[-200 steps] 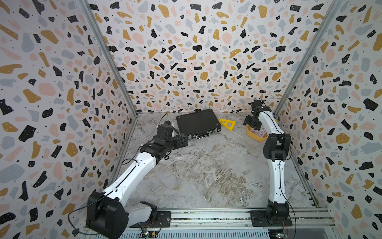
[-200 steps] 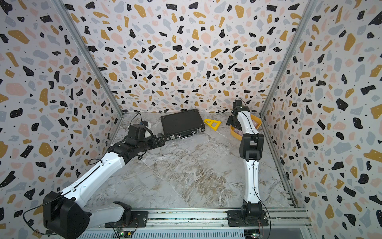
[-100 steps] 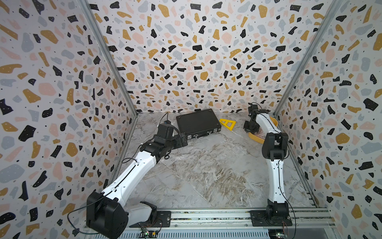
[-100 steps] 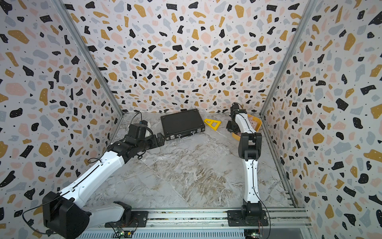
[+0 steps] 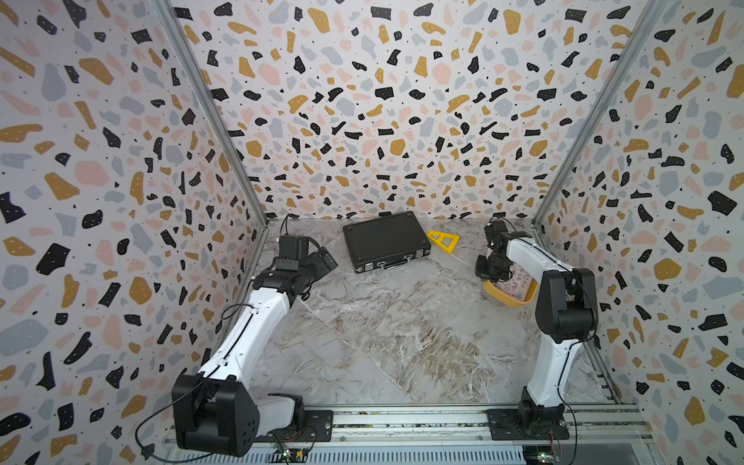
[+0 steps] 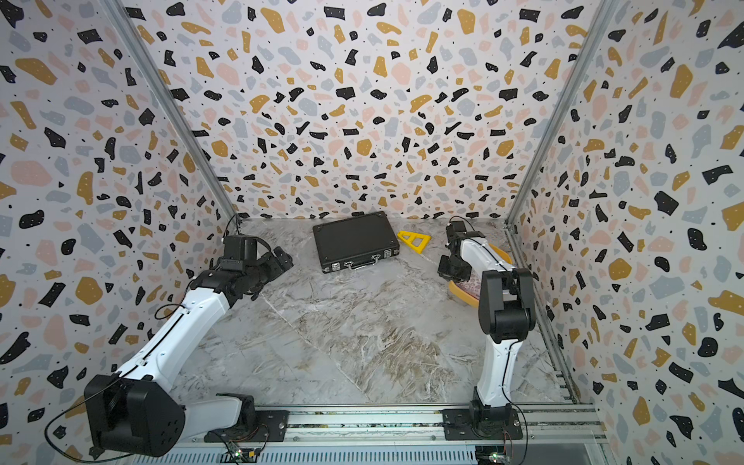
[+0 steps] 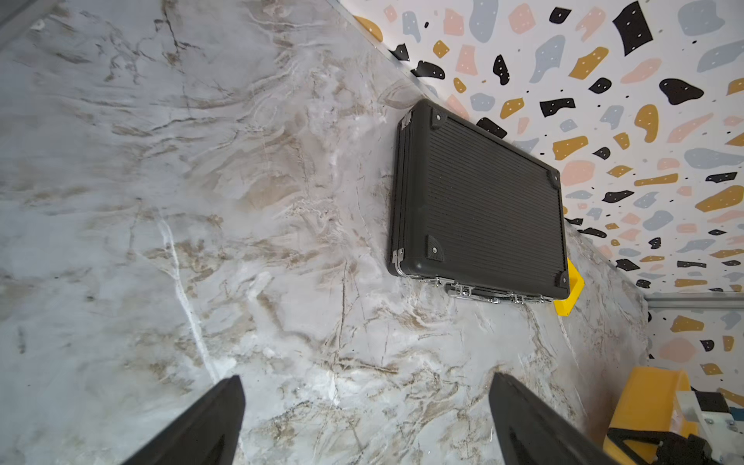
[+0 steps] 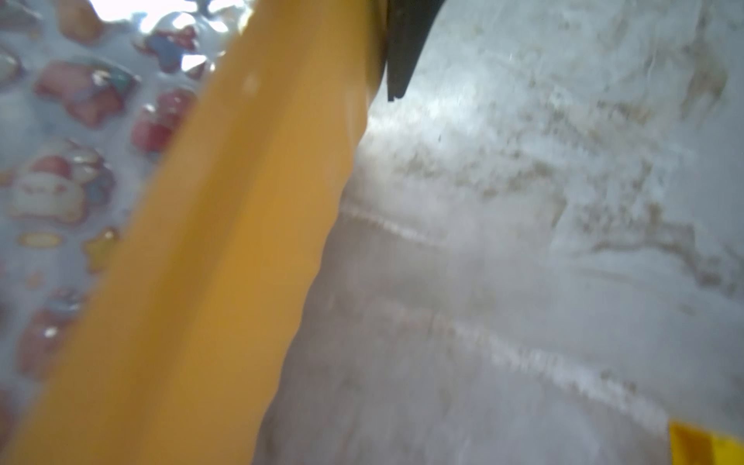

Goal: Take the stickers out of the storage box
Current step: Pick up the storage box at the corner of the board, then place the storage box at the center of the board.

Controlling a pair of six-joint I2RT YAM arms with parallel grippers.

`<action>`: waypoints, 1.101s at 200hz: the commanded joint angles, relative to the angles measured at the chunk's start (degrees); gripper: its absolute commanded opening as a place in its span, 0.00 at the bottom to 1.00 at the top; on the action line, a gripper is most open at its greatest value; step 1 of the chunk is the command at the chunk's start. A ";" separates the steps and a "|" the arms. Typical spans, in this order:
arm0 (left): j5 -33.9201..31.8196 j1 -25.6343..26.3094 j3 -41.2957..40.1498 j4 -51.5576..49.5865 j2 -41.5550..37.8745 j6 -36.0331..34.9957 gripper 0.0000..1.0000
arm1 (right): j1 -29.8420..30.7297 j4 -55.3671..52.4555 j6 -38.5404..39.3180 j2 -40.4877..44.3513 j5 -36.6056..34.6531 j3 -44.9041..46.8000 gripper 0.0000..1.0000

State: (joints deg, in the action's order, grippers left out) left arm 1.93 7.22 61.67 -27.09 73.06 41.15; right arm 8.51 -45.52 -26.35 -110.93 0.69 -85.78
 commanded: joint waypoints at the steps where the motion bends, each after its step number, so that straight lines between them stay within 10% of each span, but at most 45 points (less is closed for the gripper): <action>1: 2.68 0.17 -0.88 1.14 -1.52 -0.86 0.99 | 5.56 4.30 -0.80 8.93 3.86 6.57 0.03; 106: -0.71 0.42 -0.32 -2.04 -1.82 -0.15 0.99 | 44.84 7.63 -11.17 20.81 -5.87 22.62 0.05; 165: -3.97 0.51 -0.14 -3.59 -1.86 -0.23 0.99 | 51.89 8.46 -11.65 10.06 -6.82 15.07 0.10; 220: -2.57 1.54 -0.59 -2.51 -1.95 -1.13 0.99 | 52.63 10.52 -8.70 9.21 -10.31 14.17 0.57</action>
State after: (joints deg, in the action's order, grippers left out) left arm -0.47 7.94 61.43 -30.39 72.27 41.10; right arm 60.93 -36.03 -36.40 -105.21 -5.78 -71.37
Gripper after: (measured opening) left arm 0.988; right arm 0.464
